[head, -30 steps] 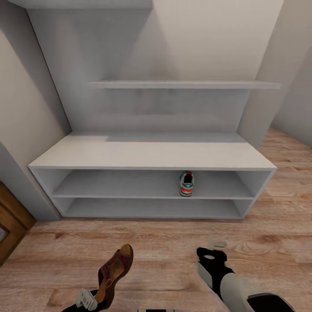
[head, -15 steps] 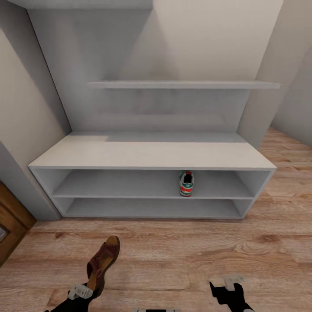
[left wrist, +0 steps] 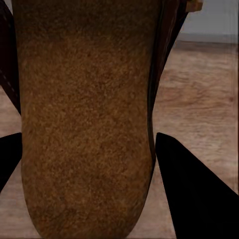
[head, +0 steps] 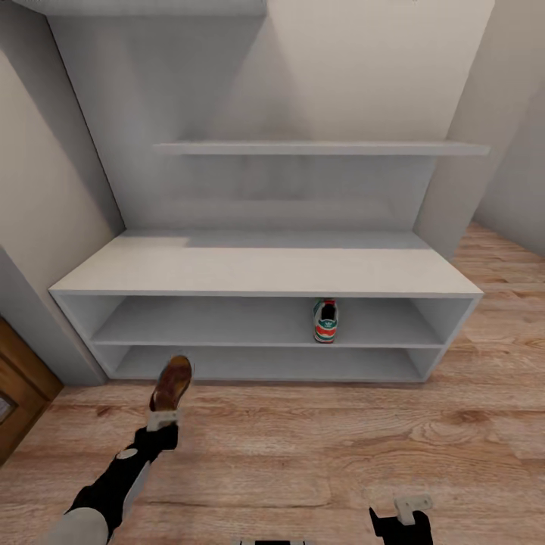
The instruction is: Pick up the two gym shoes and the two sandals from the corridor floor and place them onto the hallstand (shoe rack) in the corridor, making sure they are on the rack and not on the floor. Arrange them so the two gym shoes are next to each other and the two sandals are next to each other.
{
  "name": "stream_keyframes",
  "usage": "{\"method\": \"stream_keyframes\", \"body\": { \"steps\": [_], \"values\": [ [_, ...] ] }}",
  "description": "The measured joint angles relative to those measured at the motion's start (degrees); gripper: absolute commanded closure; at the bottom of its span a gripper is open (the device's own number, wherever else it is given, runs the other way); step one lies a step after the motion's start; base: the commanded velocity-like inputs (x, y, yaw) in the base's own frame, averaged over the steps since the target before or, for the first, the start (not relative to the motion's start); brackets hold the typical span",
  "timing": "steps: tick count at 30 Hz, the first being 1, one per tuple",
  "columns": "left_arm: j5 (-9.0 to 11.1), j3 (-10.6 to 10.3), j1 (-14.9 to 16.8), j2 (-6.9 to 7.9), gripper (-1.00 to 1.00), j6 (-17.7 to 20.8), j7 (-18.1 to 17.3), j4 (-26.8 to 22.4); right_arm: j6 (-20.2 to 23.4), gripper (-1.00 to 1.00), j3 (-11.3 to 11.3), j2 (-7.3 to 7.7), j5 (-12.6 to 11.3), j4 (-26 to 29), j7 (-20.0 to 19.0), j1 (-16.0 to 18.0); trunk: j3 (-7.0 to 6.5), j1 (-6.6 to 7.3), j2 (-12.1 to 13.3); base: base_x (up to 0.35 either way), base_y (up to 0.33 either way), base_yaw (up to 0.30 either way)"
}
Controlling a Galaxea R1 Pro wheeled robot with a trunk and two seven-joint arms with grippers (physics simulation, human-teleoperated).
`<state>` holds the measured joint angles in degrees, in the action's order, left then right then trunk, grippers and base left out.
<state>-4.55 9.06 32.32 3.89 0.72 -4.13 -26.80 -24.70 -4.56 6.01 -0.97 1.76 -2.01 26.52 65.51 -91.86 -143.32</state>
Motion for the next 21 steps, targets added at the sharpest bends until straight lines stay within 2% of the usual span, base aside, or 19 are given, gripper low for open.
{"method": "stream_keyframes", "body": {
  "steps": [3,5,6,7,8,9,11,16,21],
  "values": [
    [-1.08,-0.49,4.98,-3.37,1.00,3.48,4.92,-0.62,0.00,-1.00,0.01,-0.01,-0.01,-0.02,0.01,-0.01,0.00,0.00,0.00,0.000,0.000,0.000],
    [-2.01,-1.09,6.62,-5.04,1.00,5.09,8.77,-0.71,0.00,-1.00,0.03,0.01,-0.01,-0.01,0.01,-0.01,0.00,0.00,0.00,0.000,0.000,0.000],
    [-2.80,-1.61,8.33,-6.96,1.00,7.56,13.48,-0.82,0.02,-1.00,0.05,0.03,-0.03,-0.02,0.05,-0.01,0.00,0.00,0.00,0.000,0.000,0.000],
    [-3.06,-1.69,9.24,-7.70,1.00,8.78,15.21,-0.84,0.01,-1.00,0.05,0.03,-0.04,0.00,0.05,-0.01,0.00,0.00,0.00,0.000,0.000,0.000],
    [-3.24,-1.70,12.01,-8.38,1.00,11.35,18.03,-0.10,0.02,-1.00,0.04,0.03,-0.02,0.03,0.06,-0.01,0.01,-0.01,0.01,0.000,0.000,0.000],
    [-3.72,-1.96,13.47,-8.30,1.00,11.64,18.30,-1.53,0.02,-1.00,0.06,0.03,-0.03,0.03,0.08,-0.01,0.00,0.00,0.00,0.000,0.000,0.000],
    [-3.66,-1.90,13.96,-8.14,1.00,12.64,18.50,-0.50,0.01,-1.00,0.05,0.03,-0.04,0.02,0.08,-0.01,0.01,0.00,0.00,0.000,0.000,0.000],
    [-4.08,-2.01,16.01,-6.78,1.00,20.74,18.83,-0.79,0.05,-1.00,0.05,0.03,0.02,0.05,0.09,-0.01,0.01,0.00,0.00,0.000,0.000,0.000],
    [-5.58,-2.07,15.88,-4.72,1.00,22.26,18.25,-0.79,0.04,-1.00,0.16,0.08,0.03,0.09,0.17,-0.01,0.01,0.00,0.00,0.012,0.010,0.000]
  ]
}}
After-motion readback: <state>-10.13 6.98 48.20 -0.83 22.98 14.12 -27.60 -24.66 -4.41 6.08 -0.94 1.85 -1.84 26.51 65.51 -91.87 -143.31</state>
